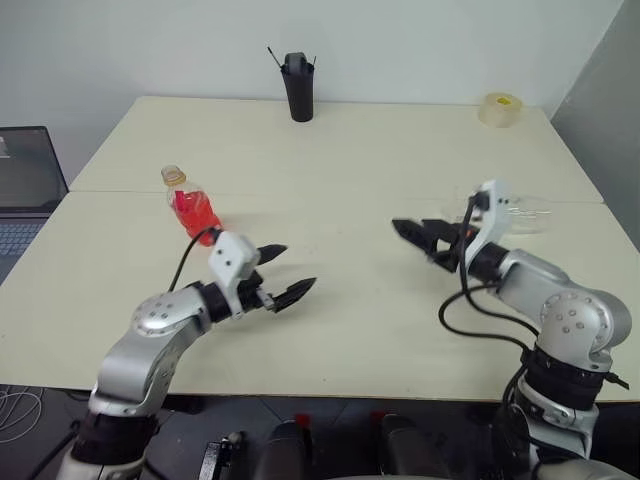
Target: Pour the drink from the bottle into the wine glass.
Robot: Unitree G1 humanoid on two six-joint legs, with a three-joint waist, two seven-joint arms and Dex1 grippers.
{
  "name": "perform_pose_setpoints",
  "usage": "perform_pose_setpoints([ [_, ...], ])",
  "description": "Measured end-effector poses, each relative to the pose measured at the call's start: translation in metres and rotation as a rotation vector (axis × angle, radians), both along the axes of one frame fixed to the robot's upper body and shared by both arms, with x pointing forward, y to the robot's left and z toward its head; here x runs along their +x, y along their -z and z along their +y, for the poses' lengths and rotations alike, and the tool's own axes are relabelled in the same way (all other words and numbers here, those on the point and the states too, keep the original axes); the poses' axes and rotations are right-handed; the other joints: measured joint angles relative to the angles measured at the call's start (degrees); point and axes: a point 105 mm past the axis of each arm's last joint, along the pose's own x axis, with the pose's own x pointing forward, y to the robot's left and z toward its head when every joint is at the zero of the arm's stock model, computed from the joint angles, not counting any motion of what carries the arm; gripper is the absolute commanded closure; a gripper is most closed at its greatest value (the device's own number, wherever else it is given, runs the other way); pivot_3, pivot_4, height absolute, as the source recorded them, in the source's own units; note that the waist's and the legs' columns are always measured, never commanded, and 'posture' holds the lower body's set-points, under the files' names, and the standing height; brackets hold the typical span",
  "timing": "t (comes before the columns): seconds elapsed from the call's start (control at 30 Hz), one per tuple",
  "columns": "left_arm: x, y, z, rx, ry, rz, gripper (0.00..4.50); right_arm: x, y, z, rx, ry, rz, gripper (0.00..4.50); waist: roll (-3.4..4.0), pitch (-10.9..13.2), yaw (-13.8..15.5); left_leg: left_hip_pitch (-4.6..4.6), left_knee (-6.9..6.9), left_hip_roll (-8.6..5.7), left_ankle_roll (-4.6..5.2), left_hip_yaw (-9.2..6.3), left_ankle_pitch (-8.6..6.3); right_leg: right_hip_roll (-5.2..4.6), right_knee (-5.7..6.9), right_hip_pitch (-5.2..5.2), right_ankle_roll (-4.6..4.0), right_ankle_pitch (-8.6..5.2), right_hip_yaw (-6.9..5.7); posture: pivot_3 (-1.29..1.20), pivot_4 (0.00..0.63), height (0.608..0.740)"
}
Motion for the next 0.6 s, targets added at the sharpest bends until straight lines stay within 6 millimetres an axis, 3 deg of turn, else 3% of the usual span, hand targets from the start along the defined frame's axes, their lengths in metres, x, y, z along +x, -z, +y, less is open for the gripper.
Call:
perform_pose_setpoints([
  [0.17,0.003,-0.009,-0.017,0.004,0.082,-0.025,0.01,0.014,-0.001,-0.026,0.150,0.204,0.088,0.00,0.05,0.02,-0.09,0.02,-0.06,0.07,0.00,0.05,0.00,0.02,0.02,-0.04,-0.02,0.00,0.16,0.00,0.150,0.740],
  [0.33,0.005,-0.002,-0.019,0.008,0.093,-0.003,0.01,0.021,-0.006,-0.033,0.358,0.321,0.171,0.00,0.10,0.03,-0.05,0.04,-0.07,0.09,0.00,0.06,0.00,0.01,0.02,-0.04,-0.03,0.00,0.15,0.00,0.150,0.740],
  [0.43,0.004,-0.003,-0.020,0.008,0.104,-0.012,0.01,0.024,-0.002,-0.055,0.473,0.472,0.245,0.00,0.11,0.04,0.18,-0.01,-0.07,0.07,0.00,0.06,0.00,-0.13,-0.01,-0.04,-0.02,-0.01,0.14,0.00,0.150,0.740],
  [0.6,0.005,-0.010,-0.028,0.008,0.137,-0.049,0.01,0.028,0.008,-0.075,0.666,0.639,0.357,0.00,0.12,0.04,0.03,-0.02,-0.07,0.06,0.00,0.09,0.00,-0.11,-0.01,-0.04,-0.01,-0.01,0.15,0.00,0.150,0.740],
])
